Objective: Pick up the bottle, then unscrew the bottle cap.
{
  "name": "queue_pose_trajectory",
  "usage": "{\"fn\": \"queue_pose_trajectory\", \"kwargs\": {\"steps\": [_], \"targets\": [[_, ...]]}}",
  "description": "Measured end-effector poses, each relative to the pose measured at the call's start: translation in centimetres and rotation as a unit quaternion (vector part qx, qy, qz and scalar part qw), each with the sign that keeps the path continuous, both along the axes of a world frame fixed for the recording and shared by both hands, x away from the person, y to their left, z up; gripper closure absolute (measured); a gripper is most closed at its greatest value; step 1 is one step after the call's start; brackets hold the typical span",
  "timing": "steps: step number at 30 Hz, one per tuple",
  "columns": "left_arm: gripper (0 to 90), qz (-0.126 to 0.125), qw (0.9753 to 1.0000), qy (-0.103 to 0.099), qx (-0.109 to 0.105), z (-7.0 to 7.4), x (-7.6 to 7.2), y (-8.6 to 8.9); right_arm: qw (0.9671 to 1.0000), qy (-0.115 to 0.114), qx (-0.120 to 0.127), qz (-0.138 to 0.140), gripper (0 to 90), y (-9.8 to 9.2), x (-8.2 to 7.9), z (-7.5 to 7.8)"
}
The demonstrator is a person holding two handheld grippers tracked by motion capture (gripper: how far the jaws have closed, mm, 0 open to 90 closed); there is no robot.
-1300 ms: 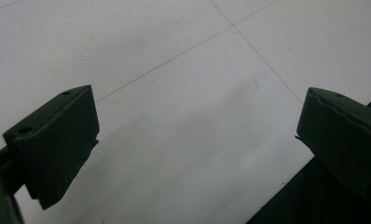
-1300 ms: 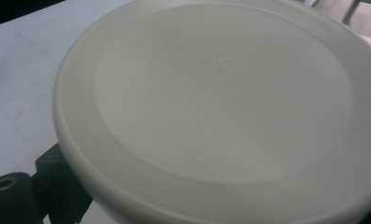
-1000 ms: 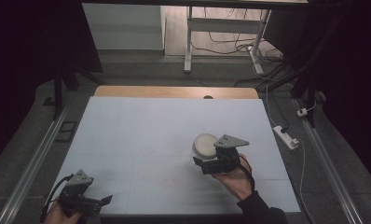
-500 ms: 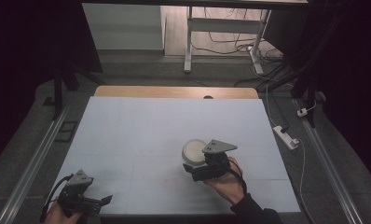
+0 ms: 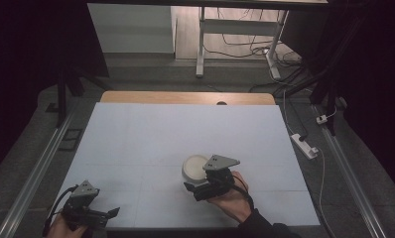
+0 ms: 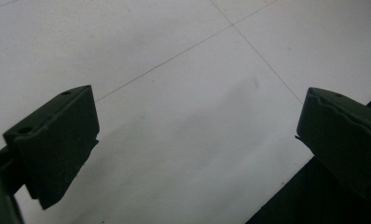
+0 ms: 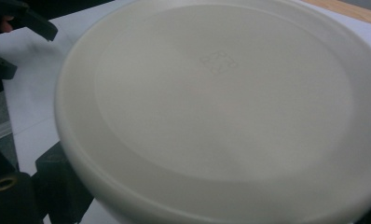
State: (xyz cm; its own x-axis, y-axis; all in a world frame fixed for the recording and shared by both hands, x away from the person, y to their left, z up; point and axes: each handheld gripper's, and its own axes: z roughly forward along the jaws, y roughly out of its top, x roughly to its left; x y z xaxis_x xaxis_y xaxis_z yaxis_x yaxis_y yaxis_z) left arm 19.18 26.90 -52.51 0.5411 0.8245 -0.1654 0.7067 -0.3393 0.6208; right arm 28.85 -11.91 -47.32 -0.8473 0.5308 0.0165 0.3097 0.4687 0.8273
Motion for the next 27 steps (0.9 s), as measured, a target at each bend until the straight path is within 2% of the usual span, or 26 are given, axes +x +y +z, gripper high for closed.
{"fn": "queue_pose_trajectory", "kwargs": {"steps": [7, 14, 27], "targets": [[0.1, 0.000, 1.0000, 0.000, 0.000, 0.01, 0.01, 0.00, 0.9999, -0.003, -0.005, 0.016, 5.8, 0.88, -0.57, -0.24], [0.0, 0.002, 1.0000, 0.001, 0.000, 0.01, 0.02, 0.03, 0.9998, -0.003, -0.008, 0.019, 5.8, 1.07, -0.73, -0.35], [0.0, 0.004, 0.9998, 0.003, -0.018, 0.03, 0.08, 0.41, 0.9998, -0.006, -0.007, 0.020, 5.9, 0.91, -0.61, -0.36]]}}
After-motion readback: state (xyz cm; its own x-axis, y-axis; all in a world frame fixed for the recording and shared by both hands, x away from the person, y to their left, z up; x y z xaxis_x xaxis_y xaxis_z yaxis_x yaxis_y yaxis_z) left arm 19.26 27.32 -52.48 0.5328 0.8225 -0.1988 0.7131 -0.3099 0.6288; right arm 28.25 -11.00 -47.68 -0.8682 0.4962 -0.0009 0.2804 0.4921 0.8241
